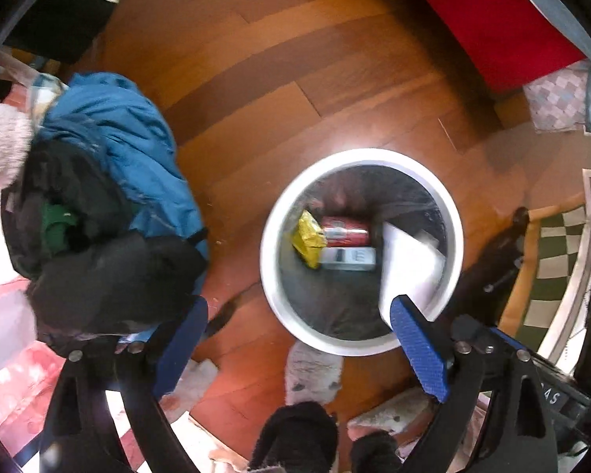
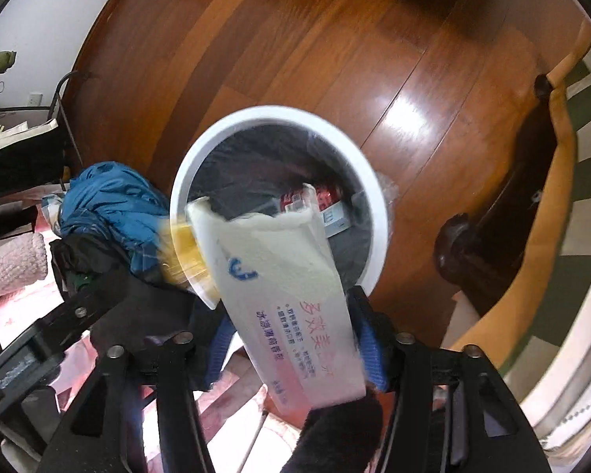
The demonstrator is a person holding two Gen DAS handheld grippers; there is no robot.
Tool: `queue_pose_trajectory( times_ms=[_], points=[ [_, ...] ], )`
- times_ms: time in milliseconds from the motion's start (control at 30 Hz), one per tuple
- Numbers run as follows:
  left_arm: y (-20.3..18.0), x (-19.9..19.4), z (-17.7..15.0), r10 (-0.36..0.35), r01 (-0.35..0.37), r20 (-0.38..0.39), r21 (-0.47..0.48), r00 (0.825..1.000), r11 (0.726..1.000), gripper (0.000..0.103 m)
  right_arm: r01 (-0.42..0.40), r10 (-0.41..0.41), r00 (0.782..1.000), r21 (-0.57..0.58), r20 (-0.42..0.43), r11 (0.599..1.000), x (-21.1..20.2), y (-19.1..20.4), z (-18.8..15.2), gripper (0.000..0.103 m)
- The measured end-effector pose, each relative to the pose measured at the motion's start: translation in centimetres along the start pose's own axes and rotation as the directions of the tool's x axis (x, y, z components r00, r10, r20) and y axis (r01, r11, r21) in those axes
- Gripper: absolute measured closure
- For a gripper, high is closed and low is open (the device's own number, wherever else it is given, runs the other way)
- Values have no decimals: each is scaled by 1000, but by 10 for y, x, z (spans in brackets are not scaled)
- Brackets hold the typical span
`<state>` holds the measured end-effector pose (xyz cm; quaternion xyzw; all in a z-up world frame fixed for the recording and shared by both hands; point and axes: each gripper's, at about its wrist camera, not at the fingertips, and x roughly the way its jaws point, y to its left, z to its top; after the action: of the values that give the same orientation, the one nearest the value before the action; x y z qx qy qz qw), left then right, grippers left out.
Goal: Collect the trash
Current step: 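Open both tools to drop the bag and packet into the bin, then move both tools back toward the table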
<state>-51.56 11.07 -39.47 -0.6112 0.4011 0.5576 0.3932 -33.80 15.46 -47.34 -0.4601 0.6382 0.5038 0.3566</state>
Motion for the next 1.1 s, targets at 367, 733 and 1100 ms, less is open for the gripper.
queue_pose_trajectory(
  times_ms=[367,733,1100],
  points=[
    [-3,-38,-23,160,-165,92,48,983,985,9,174,-169,984,-102,55,979,-25,14,-19,6],
    [-17,-106,-46,167,-185,190,84,968,979,9,227,-207,966,-129,152,965,-79,26,-45,6],
    [-44,-190,-82,153,-188,265,113,952,976,9,119,-94,963,-84,252,989,-175,26,-93,6]
  ],
)
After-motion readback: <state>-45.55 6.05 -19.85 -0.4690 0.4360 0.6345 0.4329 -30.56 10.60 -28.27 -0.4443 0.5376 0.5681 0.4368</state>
